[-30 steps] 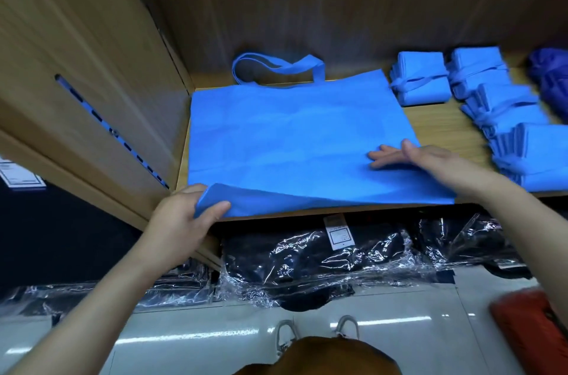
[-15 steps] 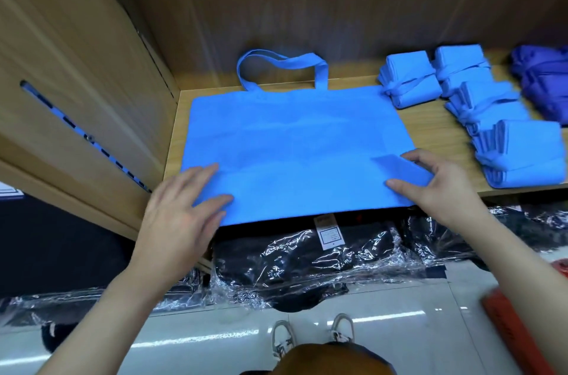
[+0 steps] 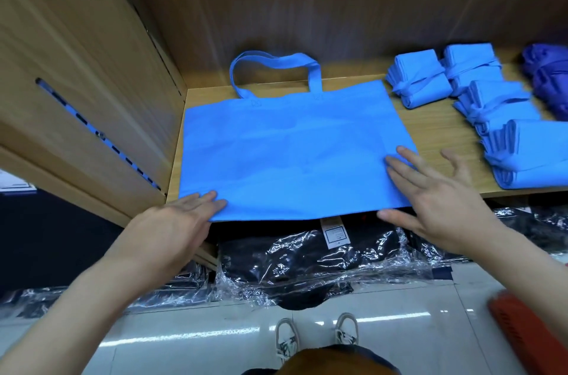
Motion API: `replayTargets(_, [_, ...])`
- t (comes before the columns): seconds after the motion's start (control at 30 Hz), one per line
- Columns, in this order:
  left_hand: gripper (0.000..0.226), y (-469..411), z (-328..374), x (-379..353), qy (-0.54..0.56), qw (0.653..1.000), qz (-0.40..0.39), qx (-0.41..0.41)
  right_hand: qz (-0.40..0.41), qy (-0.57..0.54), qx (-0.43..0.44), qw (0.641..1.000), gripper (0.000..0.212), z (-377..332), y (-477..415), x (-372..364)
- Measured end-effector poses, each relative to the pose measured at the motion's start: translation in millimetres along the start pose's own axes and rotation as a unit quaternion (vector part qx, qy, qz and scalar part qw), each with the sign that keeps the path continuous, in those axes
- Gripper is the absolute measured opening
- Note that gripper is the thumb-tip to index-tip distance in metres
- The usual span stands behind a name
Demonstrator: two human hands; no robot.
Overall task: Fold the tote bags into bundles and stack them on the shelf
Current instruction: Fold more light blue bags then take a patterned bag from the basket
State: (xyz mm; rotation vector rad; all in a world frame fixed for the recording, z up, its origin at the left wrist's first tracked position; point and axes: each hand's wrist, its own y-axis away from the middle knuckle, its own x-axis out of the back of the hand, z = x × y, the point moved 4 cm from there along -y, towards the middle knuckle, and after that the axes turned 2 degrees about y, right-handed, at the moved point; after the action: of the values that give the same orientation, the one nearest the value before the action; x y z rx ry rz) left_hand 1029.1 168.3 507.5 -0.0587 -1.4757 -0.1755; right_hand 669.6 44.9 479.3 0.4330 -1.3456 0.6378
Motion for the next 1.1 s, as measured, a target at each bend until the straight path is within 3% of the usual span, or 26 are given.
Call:
replayTargets(0.07, [0.041, 0.2, -2.1, 11.3, 0.026, 0.999, -0.036, 0.028, -0.032, -0.033, 0.042, 0.998, 0.080, 5.6, 1.3, -4.1])
replayTargets(0.17, [0.021, -1.6, -6.5, 20.7, 0.165, 0.981, 0.000, 0.099, -0.012, -0.220, 0.035, 0.975, 0.046, 24.2, 0.1, -2.7])
replayTargets(0.2, [0.014, -1.1, -8.5, 19.8, 0.229, 0.964, 0.046, 0.127, -0.026, -0.305, 0.000, 0.952, 0.043, 31.1, -1.3, 1.0])
replayTargets(0.27, [0.020, 2.4, -8.7, 12.1, 0.388, 0.897, 0.107, 0.183, -0.069, -0.460, -0.082, 0.881, 0.035, 36.2, -2.8, 9.5])
replayTargets(0.33, [0.025, 5.0, -5.2, 3.3, 0.497, 0.835, 0.130, 0.197, -0.074, -0.532, -0.138, 0.832, 0.048, 44.8, -3.2, 8.0])
replayTargets(0.47, [0.017, 9.3, -9.1, -7.0, 0.518, 0.787, 0.219, 0.253, -0.069, -0.573, -0.196, 0.793, 0.012, 51.1, -6.5, 16.1])
replayTargets(0.57, [0.022, 9.6, -11.3, -6.9, 0.517, 0.736, 0.320, 0.297, -0.033, -0.637, -0.251, 0.728, 0.010, 50.0, -6.6, 15.4])
replayTargets(0.67, [0.032, 4.1, -7.2, -9.7, 0.458, 0.750, 0.352, 0.322, 0.019, -0.645, -0.306, 0.700, 0.014, 45.6, -13.7, 4.2])
replayTargets(0.73, [0.038, -1.1, -1.0, -10.4, 0.397, 0.779, 0.348, 0.338, 0.058, -0.602, -0.347, 0.717, 0.008, 44.3, -18.4, -4.5])
replayTargets(0.83, [0.043, -6.9, 7.2, -8.1, 0.305, 0.824, 0.325, 0.350, 0.114, -0.467, -0.388, 0.786, 0.016, 43.0, -22.9, -7.9])
replayTargets(0.97, [0.047, -12.3, 5.2, -12.4, 0.218, 0.867, 0.296, 0.337, 0.134, -0.269, -0.367, 0.881, 0.032, 32.2, -28.7, -8.4])
replayTargets(1.1, [0.042, -15.7, 4.1, -12.0, 0.150, 0.889, 0.266, 0.342, 0.115, -0.180, -0.356, 0.910, 0.032, 22.4, -29.0, -7.3])
